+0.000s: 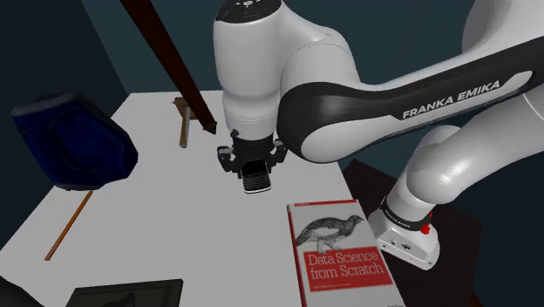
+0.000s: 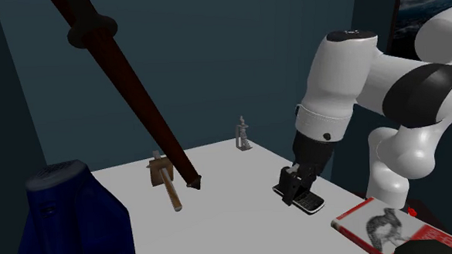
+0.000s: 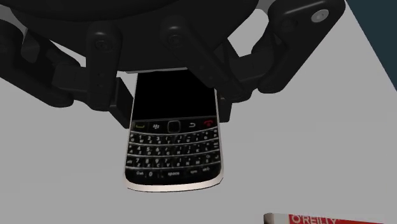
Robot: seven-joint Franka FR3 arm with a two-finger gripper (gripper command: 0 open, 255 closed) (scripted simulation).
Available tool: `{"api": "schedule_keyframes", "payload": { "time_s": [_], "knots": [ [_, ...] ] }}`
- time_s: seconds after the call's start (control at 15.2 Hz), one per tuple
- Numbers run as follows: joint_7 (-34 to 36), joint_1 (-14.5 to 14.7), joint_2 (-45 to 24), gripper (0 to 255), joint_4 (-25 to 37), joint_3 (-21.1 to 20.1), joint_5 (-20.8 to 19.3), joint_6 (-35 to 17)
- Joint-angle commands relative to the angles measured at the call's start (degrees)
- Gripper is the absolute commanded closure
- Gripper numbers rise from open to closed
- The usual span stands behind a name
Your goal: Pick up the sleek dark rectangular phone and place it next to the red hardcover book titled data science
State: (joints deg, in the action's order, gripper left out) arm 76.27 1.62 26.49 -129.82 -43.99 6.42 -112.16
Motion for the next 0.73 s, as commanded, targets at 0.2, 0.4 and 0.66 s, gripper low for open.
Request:
{"api": "schedule_keyframes", "payload": {
  "time_s": [0.2,0.4,0.66],
  "knots": [
    [8.4,0.2,-3.2,255,5.1,-7.4,-0.3,2.2],
    [9.0,0.0,-3.7,255,3.3,-8.3,-0.4,-0.1],
    [9.9,-0.4,-4.7,255,1.0,-9.5,-0.8,-3.2]
  ]
}}
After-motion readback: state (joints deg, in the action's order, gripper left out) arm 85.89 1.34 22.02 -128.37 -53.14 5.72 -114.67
